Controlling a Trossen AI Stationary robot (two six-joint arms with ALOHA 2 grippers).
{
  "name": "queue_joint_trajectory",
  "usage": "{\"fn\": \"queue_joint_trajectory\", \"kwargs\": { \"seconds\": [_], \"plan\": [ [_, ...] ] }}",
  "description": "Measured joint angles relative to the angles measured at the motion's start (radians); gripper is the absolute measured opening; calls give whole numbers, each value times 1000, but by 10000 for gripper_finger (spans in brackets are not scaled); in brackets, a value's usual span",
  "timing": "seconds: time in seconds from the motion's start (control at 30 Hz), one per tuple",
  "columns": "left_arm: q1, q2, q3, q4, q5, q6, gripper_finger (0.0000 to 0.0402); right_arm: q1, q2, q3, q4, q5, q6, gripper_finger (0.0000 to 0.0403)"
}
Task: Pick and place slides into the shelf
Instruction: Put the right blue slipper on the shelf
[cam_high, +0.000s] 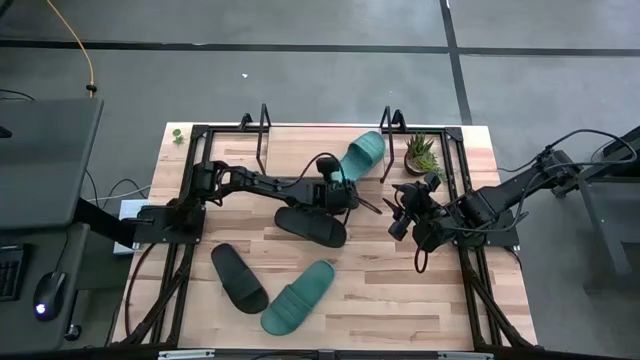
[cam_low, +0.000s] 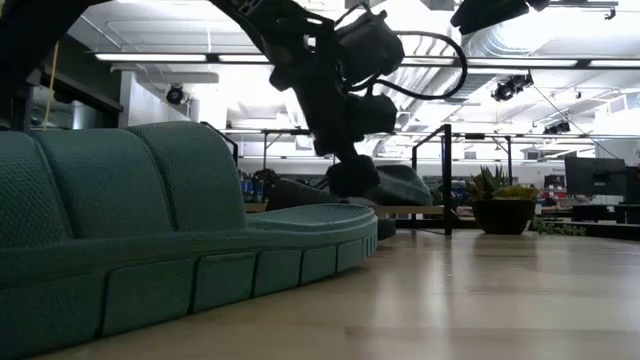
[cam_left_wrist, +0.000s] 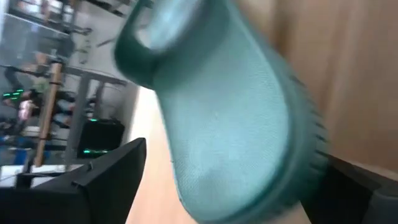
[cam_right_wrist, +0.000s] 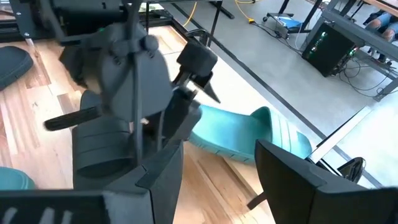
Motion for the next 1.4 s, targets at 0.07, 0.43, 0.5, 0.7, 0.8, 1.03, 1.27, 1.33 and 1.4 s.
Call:
{"fn": "queue_joint_trajectory", "kwargs": {
  "seconds": [0.07, 0.43, 0.5, 0.7, 0.8, 1.03, 1.27, 1.33, 1.4],
  "plan": [
    [-8, 0, 0, -17, 51, -12, 370, 0, 0, 0, 0, 0, 12, 190],
    [-95, -35, 1, -80, -15, -46, 372, 0, 3, -2, -37, -38, 61, 190],
    [-109, -58, -1, -97, -44, -49, 372, 0, 3, -2, -60, -40, 88, 190],
    [-123, -173, 0, -164, -60, -123, 372, 0, 19, -2, -109, -89, 127, 190],
    [-123, -238, 1, -209, -60, -158, 372, -1, 42, -2, -111, -92, 108, 190],
    [-123, -389, -2, -333, -65, -226, 367, -37, 107, -2, -109, -109, 40, 190],
    [-123, -513, -2, -402, -49, -264, 329, -93, 191, -2, -87, -127, -94, 190],
    [-123, -537, -2, -419, -33, -269, 317, -107, 215, -2, -76, -127, -117, 190],
    [-123, -553, -2, -432, -22, -270, 306, -116, 243, -2, -73, -128, -139, 190]
  ]
}}
